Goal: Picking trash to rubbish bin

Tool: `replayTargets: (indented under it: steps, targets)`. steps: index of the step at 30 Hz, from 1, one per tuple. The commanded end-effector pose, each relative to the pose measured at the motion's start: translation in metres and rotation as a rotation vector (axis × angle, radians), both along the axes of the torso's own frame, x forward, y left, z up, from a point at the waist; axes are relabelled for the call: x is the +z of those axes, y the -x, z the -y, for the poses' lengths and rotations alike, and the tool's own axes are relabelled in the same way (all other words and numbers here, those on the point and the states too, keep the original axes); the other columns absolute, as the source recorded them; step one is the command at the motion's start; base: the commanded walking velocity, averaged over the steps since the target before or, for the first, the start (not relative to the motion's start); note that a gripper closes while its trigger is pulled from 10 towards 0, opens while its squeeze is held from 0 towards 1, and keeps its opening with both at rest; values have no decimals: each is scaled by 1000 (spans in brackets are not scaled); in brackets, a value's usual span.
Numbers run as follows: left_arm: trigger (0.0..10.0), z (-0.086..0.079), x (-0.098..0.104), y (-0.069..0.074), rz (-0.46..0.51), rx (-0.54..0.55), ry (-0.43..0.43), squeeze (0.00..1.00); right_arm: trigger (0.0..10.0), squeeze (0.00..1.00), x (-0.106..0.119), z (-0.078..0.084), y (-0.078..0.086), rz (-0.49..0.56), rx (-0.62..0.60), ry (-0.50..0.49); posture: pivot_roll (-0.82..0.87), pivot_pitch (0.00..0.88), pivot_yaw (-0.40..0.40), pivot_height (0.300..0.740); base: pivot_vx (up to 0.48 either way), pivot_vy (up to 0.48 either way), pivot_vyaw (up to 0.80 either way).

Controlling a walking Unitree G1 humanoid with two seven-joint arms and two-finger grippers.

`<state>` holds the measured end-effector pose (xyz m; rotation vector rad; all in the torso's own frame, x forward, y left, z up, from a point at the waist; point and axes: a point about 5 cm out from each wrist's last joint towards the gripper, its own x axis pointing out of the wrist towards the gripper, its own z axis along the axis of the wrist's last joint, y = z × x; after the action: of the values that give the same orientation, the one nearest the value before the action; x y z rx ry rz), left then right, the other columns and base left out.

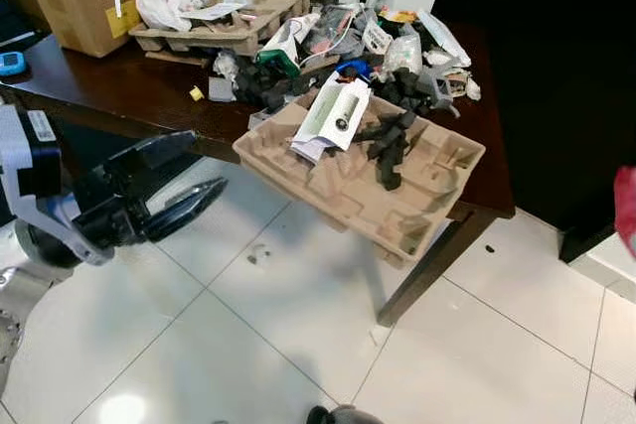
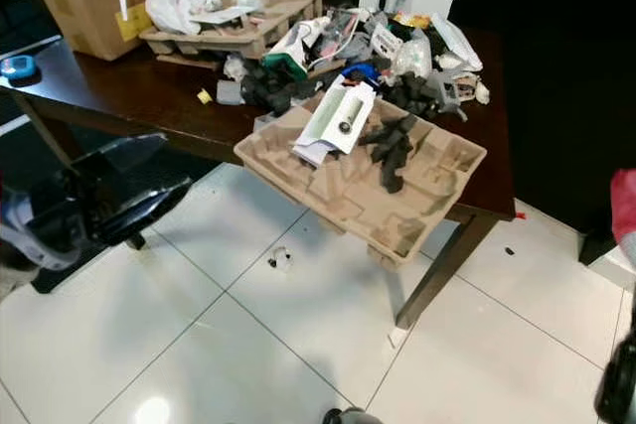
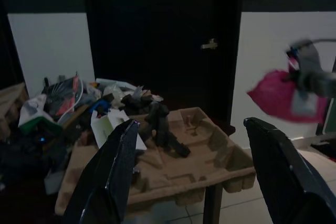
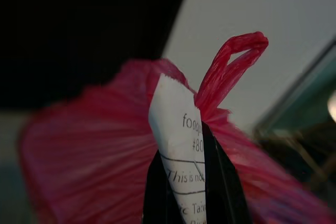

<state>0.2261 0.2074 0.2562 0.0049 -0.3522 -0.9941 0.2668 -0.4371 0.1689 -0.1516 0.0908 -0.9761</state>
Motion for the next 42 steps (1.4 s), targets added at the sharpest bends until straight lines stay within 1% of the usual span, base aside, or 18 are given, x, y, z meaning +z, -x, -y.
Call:
replayTargets:
  steps: [1, 6, 7, 9, 10, 12, 13, 18, 20, 21, 24, 25, 27, 33, 36, 37, 39, 42]
  targets:
    - [10000, 1, -7, -2, -22, 12, 10, 0, 10000, 0, -16, 1, 8, -62, -30, -26, 100, 111, -57, 740, 0, 0, 0]
    - [10000, 8, -25, -3, -98, -12, 19, 0, 10000, 0, -67, -13, 24, -252, -18, -85, 95, 110, -53, 740, 0, 0, 0]
    - [10000, 8, -25, -3, -98, -12, 19, 0, 10000, 0, -67, -13, 24, -252, -18, -85, 95, 110, -53, 740, 0, 0, 0]
    - [10000, 14, -35, -2, -137, -43, 19, 0, 10000, 0, -93, -22, 34, -337, -8, -134, 96, 110, -59, 740, 0, 0, 0]
    - [10000, 14, -35, -2, -137, -43, 19, 0, 10000, 0, -93, -22, 34, -337, -8, -134, 96, 110, -59, 740, 0, 0, 0]
    - [10000, 19, -44, -1, -169, -75, 18, 0, 10000, 0, -112, -32, 41, -393, 1, -180, 100, 110, -59, 740, 0, 0, 0]
    - [10000, 19, -44, -1, -169, -75, 18, 0, 10000, 0, -112, -32, 41, -393, 1, -180, 100, 110, -59, 740, 0, 0, 0]
    - [10000, 29, -67, 7, -273, -164, -2, 0, 10000, 0, -146, -61, 45, -518, 91, -231, 99, 103, -56, 740, 0, 0, -155]
    - [10000, 30, -71, 7, -287, -170, -5, 0, 10000, 0, -149, -64, 45, -529, 101, -237, 99, 104, -55, 740, 0, 0, -775]
    - [10000, 32, -86, 8, -344, -171, -16, 0, 10000, 0, -157, -72, 47, -554, 125, -260, 100, 100, -54, 740, 0, 0, -769]
    - [10000, 33, -96, 8, -380, -166, -29, 0, 10000, 0, -163, -78, 48, -558, 135, -286, 100, 100, -54, 740, 0, 0, -769]
    - [10000, 35, -110, 10, -432, -179, -45, 0, 10000, 0, -169, -85, 49, -520, 118, -365, 101, 92, -51, 740, 0, 0, -769]
    - [10000, 39, -125, 14, -496, -204, -48, 0, 10000, 0, -175, -94, 48, -509, 120, -411, 101, 88, -48, 740, 0, 0, -769]
    - [10000, 42, -141, 19, -569, -233, -62, 0, 10000, 0, -178, -102, 46, -510, 142, -426, 102, 86, -41, 740, 0, 0, -771]
    - [10000, 41, -174, 30, -702, -246, -126, 0, 10000, 0, -180, -108, 43, -515, 163, -427, 101, 90, -33, 740, 0, 0, -769]
    - [10000, 41, -174, 30, -702, -246, -126, 0, 10000, 0, -180, -108, 43, -515, 163, -427, 101, 90, -33, 740, 0, 0, -769]
    - [10000, 38, -192, 38, -772, -245, -150, 0, 10000, 0, -182, -111, 42, -520, 174, -432, 101, 92, -34, 740, 0, 0, -769]
    - [10000, 36, -204, 45, -820, -248, -147, 0, 10000, 0, -184, -114, 43, -527, 186, -437, 100, 97, -36, 740, 0, 0, -773]
